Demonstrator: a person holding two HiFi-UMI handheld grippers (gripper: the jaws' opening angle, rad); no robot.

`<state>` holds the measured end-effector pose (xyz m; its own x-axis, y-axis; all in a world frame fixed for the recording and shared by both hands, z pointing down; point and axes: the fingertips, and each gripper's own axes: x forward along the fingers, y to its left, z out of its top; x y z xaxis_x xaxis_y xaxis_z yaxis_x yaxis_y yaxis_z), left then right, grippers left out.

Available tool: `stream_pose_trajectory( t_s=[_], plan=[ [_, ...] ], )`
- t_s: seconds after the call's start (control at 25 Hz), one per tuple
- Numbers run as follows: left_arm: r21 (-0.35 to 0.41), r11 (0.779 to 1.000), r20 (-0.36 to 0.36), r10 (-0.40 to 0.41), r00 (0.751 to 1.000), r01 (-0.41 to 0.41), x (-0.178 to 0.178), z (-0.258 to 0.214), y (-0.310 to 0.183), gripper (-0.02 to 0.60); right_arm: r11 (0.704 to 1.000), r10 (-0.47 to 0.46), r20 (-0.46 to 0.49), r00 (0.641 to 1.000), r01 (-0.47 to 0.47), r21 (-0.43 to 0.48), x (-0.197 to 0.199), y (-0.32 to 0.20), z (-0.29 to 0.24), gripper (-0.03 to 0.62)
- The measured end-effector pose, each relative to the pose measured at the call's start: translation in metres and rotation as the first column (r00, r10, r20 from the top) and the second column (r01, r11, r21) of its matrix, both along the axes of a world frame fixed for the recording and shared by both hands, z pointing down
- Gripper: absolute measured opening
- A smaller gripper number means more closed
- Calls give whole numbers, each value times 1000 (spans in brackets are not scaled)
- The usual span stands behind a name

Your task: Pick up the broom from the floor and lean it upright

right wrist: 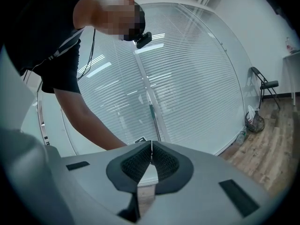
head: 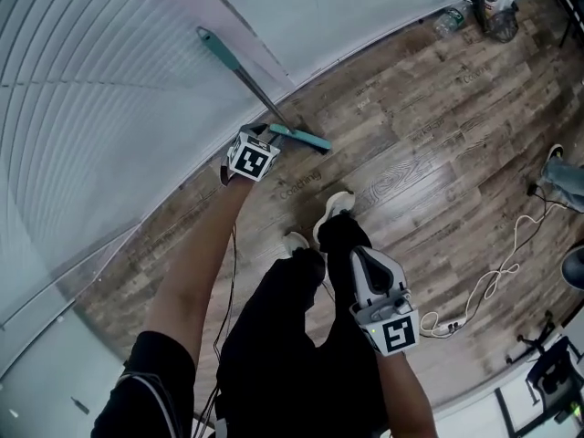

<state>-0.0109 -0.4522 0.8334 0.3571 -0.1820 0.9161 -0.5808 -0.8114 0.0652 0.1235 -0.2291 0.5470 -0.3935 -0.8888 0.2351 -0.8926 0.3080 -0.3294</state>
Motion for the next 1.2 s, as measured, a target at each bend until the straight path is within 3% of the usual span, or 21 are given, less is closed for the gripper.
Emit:
stream_pose_trajectory(
  t_s=[0.16, 0.28, 0.44, 0.52, 0.68, 0.92, 1.04, 1.2],
  plan=[
    [-17, 1000, -47, -22, 999, 21, -1, -27, 23, 166, 999, 18, 44, 999, -16, -47, -4, 19, -2, 20],
    [-43, 998, -72, -43, 996, 40, -12, -45, 70, 167, 999, -9, 44, 999, 11, -41, -8, 28, -18, 20],
    [18, 997, -159, 77, 984, -76, -1, -107, 145, 166, 998, -17, 26, 1000, 19, -67, 2, 34, -45, 20],
    [30, 997, -238, 82, 968, -77, 8, -155, 180, 166, 997, -6, 22, 1000, 7, -74, 7, 37, -57, 21],
    [23, 995, -385, -85, 919, 101, 3, -243, 216, 166, 994, -65, -13, 998, 64, -89, -1, 37, -78, 21],
    [47, 940, -532, -262, 805, 338, -24, -353, 245, 166, 975, -220, -57, 974, 217, -52, -36, 48, -144, 21],
    [102, 902, -598, -282, 750, 420, -35, -412, 249, 166, 966, -256, -63, 965, 255, -33, -50, 56, -179, 21],
    [194, 873, -632, -237, 738, 447, -33, -483, 266, 166, 961, -275, -64, 959, 277, 25, -65, 66, -225, 21]
  ],
)
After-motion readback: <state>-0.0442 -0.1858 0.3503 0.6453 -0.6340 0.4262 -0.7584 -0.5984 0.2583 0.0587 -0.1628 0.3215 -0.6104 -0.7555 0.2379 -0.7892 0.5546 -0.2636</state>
